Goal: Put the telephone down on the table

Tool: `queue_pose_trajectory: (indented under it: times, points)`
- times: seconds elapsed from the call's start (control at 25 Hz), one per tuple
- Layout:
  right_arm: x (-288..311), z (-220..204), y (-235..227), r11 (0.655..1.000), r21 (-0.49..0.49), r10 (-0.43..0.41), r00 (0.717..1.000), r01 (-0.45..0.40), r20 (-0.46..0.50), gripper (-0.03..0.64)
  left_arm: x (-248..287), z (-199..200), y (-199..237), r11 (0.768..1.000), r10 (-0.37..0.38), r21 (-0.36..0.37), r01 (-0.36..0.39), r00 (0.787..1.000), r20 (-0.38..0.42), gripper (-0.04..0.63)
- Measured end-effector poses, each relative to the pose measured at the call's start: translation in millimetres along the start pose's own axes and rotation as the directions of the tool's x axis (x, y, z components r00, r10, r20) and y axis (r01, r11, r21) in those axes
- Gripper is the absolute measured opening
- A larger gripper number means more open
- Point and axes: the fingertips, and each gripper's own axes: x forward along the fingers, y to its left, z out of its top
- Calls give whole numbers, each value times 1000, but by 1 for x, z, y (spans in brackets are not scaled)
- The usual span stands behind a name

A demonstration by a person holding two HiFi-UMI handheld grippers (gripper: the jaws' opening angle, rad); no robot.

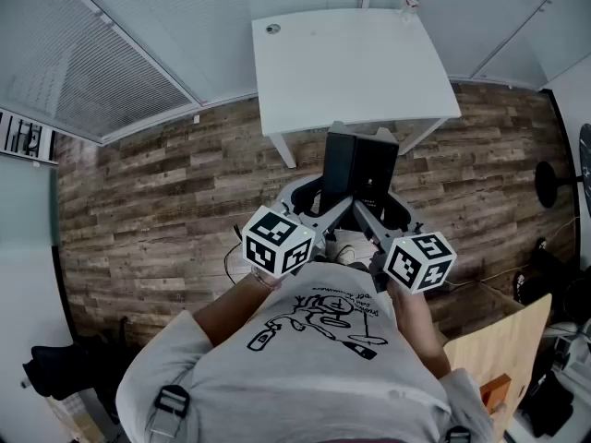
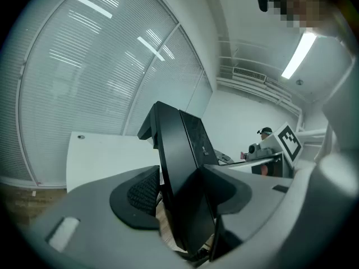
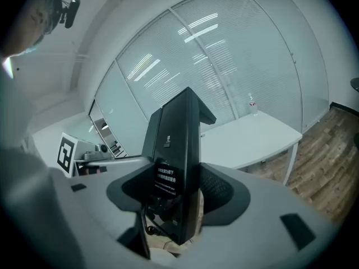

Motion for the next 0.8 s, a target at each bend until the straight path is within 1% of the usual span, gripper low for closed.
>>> queue_pose_trajectory:
  times: [0.16, 0.32, 0.48, 0.8]
  points:
    - [1, -1, 5, 1000, -2, -4, 1000, 4, 6, 236, -5, 0, 1, 1000, 0, -2, 0, 1000, 4, 224]
    - [11, -1, 15, 1000, -12, -12, 1000, 12, 5, 236, -14, 1, 12, 1000, -7, -9, 7, 1000, 5, 224]
    - [16, 1, 21, 1000, -1, -15, 1000, 15, 15, 238, -20, 4, 17, 1000, -11, -5, 11, 1000, 14, 224]
    - [28, 8, 13, 1000, 2, -21, 1000, 21, 15, 238, -10, 9, 30, 1000, -9, -16, 9, 1000, 15, 224]
